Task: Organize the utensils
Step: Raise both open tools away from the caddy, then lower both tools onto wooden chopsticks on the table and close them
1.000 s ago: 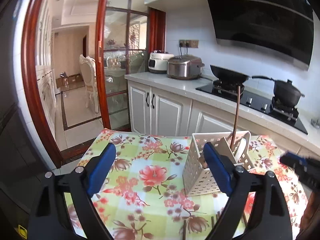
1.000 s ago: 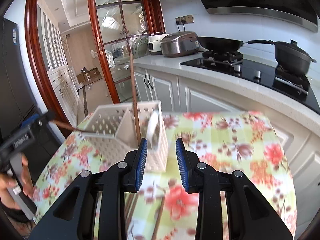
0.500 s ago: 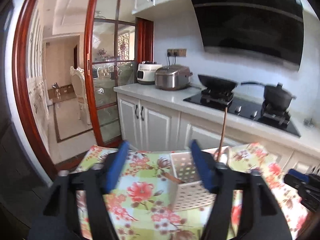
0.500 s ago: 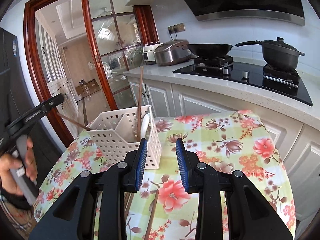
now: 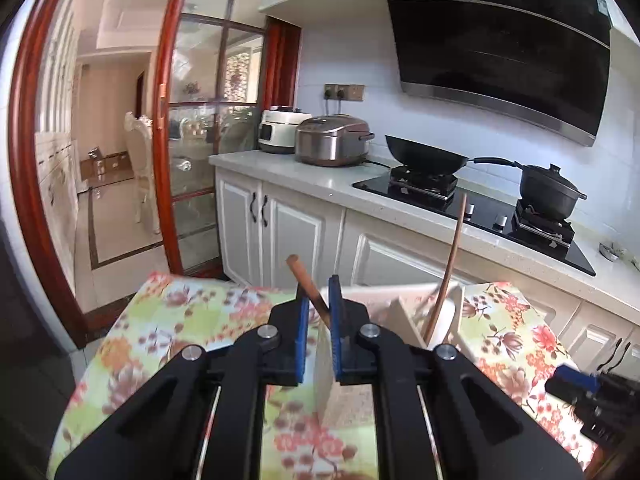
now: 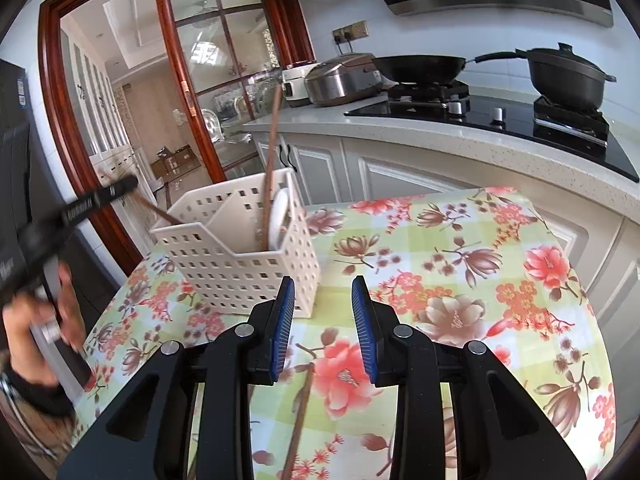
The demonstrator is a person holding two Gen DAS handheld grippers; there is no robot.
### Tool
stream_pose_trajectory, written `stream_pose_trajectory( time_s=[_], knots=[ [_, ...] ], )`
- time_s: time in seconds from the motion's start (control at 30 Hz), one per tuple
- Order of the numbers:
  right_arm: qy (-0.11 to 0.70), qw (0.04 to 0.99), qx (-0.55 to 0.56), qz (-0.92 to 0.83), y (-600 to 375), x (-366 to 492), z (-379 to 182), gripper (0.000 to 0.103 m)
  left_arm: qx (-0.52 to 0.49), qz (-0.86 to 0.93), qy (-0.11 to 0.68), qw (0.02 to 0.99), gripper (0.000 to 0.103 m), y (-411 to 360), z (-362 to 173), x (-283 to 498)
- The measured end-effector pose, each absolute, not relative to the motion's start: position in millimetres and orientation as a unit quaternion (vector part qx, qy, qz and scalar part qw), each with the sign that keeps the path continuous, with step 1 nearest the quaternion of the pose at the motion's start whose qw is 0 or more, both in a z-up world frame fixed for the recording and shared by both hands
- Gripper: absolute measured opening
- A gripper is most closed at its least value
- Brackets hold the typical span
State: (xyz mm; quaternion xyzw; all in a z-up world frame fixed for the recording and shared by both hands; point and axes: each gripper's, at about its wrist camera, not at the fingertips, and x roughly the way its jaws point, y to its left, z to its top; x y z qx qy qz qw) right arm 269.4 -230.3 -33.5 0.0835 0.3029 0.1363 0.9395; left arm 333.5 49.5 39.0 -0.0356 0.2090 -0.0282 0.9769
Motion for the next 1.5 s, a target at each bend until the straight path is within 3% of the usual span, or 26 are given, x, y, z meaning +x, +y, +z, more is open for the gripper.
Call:
stream_pose_trajectory(
  time_s=[0.2, 0.27, 0.3, 0.37, 0.4, 0.63, 0.93, 1.5],
  knots=[
    [0.313, 0.936, 0.086, 0.132, -233, 276, -45, 0.03, -0.048, -0.043, 0.239, 0.969, 0.008, 52, 63, 382],
    [0.317, 0.935, 0.087, 0.134, -232, 278, -49, 0.03, -0.037, -0.031, 0.259, 0.965, 0.013, 50, 62, 398],
    [0.319, 0.934, 0.087, 0.134, -231, 279, -50, 0.03, -0.03, -0.019, 0.263, 0.964, 0.021, 48, 62, 405],
    [0.324, 0.933, 0.087, 0.134, -231, 281, -54, 0.03, -0.019, 0.012, 0.263, 0.964, 0.071, 49, 58, 411],
    [0.325, 0.932, 0.087, 0.135, -231, 282, -56, 0.03, -0.018, 0.019, 0.254, 0.967, 0.073, 50, 58, 410],
    [0.331, 0.93, 0.083, 0.135, -226, 282, -62, 0.03, -0.043, 0.026, 0.233, 0.971, 0.073, 73, 60, 393],
    [0.327, 0.932, 0.074, 0.137, -213, 269, -54, 0.03, -0.041, 0.031, 0.203, 0.978, 0.094, 93, 46, 307],
    [0.397, 0.91, 0.031, 0.113, -184, 244, -112, 0.03, -0.027, 0.001, 0.329, 0.944, 0.095, 90, -66, 212]
  ],
)
